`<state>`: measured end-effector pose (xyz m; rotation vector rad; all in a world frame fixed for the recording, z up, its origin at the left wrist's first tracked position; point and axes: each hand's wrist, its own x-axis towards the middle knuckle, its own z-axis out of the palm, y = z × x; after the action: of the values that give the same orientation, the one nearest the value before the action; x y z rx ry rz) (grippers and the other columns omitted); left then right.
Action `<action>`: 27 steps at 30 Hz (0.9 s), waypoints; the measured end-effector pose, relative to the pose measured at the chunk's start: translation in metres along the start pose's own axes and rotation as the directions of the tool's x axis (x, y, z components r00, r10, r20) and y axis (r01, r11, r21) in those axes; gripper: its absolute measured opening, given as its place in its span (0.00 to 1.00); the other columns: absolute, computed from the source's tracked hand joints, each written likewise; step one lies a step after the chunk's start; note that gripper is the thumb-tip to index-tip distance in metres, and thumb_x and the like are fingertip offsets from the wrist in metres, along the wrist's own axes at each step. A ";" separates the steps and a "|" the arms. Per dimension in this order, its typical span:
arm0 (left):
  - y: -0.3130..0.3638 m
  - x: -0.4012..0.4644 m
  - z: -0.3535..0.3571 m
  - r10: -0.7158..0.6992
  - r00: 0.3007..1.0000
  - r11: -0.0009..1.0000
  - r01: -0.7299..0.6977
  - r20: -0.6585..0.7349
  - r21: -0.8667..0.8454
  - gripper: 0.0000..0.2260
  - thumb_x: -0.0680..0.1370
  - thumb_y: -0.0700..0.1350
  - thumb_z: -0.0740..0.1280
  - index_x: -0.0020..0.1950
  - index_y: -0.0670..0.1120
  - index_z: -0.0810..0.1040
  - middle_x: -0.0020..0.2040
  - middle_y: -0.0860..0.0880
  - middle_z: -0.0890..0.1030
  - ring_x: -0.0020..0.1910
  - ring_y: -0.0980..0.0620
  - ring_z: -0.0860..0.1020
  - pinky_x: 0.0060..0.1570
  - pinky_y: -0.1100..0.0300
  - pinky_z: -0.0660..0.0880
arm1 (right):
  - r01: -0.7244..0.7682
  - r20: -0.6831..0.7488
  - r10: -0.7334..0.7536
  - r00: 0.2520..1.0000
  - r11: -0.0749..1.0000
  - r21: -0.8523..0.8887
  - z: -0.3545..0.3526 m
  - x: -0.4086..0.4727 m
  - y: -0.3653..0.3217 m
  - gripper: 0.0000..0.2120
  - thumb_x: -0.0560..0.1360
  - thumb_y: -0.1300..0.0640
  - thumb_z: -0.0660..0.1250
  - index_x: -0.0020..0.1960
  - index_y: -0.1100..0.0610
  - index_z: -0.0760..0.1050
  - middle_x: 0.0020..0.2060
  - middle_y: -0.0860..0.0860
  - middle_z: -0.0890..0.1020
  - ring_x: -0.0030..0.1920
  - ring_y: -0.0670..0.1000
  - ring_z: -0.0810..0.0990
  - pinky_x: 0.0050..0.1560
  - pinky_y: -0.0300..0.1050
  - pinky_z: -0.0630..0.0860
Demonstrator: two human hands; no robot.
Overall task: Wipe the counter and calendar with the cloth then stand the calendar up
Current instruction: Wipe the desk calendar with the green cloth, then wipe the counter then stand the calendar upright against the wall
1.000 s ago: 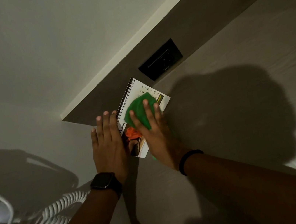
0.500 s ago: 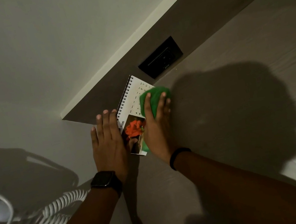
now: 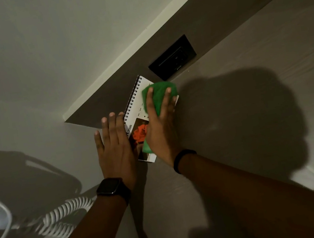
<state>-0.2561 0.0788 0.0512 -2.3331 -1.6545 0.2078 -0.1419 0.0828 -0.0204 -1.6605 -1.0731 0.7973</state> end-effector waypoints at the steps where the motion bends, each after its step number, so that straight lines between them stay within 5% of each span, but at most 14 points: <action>1: 0.000 0.000 0.000 -0.002 1.000 1.000 0.001 0.000 0.006 0.46 0.79 0.59 0.73 0.86 0.47 0.47 0.87 0.41 0.52 0.86 0.41 0.48 0.82 0.40 0.44 | 0.062 0.053 -0.062 0.997 0.998 0.009 0.001 -0.010 -0.001 0.51 0.75 0.67 0.69 0.85 0.44 0.41 0.83 0.60 0.35 0.81 0.71 0.36 0.75 0.75 0.62; 4: 0.000 -0.002 -0.001 0.003 1.000 1.000 -0.003 0.011 0.000 0.46 0.79 0.57 0.73 0.86 0.48 0.46 0.87 0.41 0.50 0.86 0.41 0.46 0.83 0.40 0.43 | 0.160 0.207 -0.155 0.966 0.987 -0.008 -0.011 -0.038 0.011 0.47 0.78 0.64 0.67 0.85 0.44 0.41 0.83 0.57 0.34 0.82 0.68 0.34 0.78 0.72 0.58; 7: 0.001 -0.001 -0.004 -0.024 0.998 1.000 0.025 0.064 -0.013 0.50 0.78 0.58 0.74 0.86 0.49 0.42 0.87 0.42 0.47 0.86 0.41 0.44 0.83 0.37 0.45 | 0.057 0.296 -0.062 0.953 0.998 0.025 -0.040 -0.054 0.023 0.42 0.81 0.66 0.60 0.84 0.47 0.39 0.84 0.57 0.35 0.83 0.64 0.35 0.81 0.67 0.55; 9: 0.004 0.000 -0.010 -0.029 0.996 1.000 0.028 0.079 0.004 0.51 0.76 0.69 0.67 0.85 0.51 0.37 0.87 0.41 0.43 0.85 0.40 0.40 0.82 0.36 0.41 | -0.029 0.328 0.005 0.945 0.997 0.069 -0.069 -0.055 0.026 0.41 0.83 0.64 0.58 0.82 0.44 0.34 0.84 0.54 0.35 0.83 0.59 0.34 0.83 0.62 0.50; 13: 0.044 -0.007 -0.027 0.025 0.994 0.987 -0.041 -0.102 -0.156 0.42 0.81 0.70 0.59 0.87 0.52 0.46 0.87 0.40 0.45 0.86 0.37 0.42 0.82 0.37 0.40 | -0.106 0.310 0.076 0.948 0.991 0.080 -0.153 -0.040 0.032 0.33 0.87 0.55 0.55 0.83 0.44 0.38 0.84 0.50 0.36 0.83 0.54 0.34 0.77 0.45 0.41; 16: 0.120 -0.005 -0.034 0.040 0.979 0.944 -0.102 -0.198 -0.312 0.37 0.81 0.66 0.60 0.85 0.48 0.59 0.84 0.38 0.58 0.84 0.34 0.54 0.81 0.34 0.53 | -0.058 0.288 0.081 0.954 0.995 -0.086 -0.234 -0.018 0.041 0.31 0.87 0.51 0.52 0.85 0.47 0.39 0.85 0.51 0.38 0.84 0.54 0.37 0.82 0.52 0.41; 19: 0.202 0.008 -0.038 -0.007 0.992 0.882 -0.055 -0.130 -0.468 0.37 0.81 0.66 0.61 0.83 0.46 0.63 0.83 0.36 0.64 0.82 0.34 0.61 0.79 0.35 0.61 | -0.032 0.249 0.114 0.962 0.950 -0.311 -0.314 0.006 0.062 0.31 0.87 0.53 0.52 0.85 0.48 0.41 0.85 0.54 0.40 0.84 0.57 0.38 0.82 0.56 0.44; 23: 0.289 0.032 -0.020 0.063 0.998 0.793 -0.033 0.029 -0.608 0.38 0.82 0.68 0.59 0.86 0.49 0.56 0.86 0.40 0.56 0.85 0.38 0.52 0.82 0.36 0.52 | 0.030 0.194 0.131 0.972 0.755 -0.655 -0.389 0.046 0.103 0.31 0.87 0.53 0.52 0.85 0.53 0.41 0.84 0.61 0.40 0.83 0.64 0.36 0.81 0.60 0.38; 27: 0.339 0.040 0.010 0.118 0.986 0.837 -0.036 0.116 -0.545 0.38 0.81 0.70 0.50 0.86 0.51 0.53 0.86 0.41 0.54 0.85 0.38 0.50 0.83 0.37 0.48 | 0.085 0.194 0.155 0.969 0.527 -0.846 -0.409 0.065 0.143 0.32 0.86 0.43 0.49 0.85 0.55 0.45 0.84 0.65 0.46 0.83 0.67 0.43 0.82 0.68 0.43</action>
<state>0.0601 0.0129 -0.0587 -2.8603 -1.8816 -0.0996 0.2814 -0.0297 -0.0275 -2.4515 -1.8105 0.5036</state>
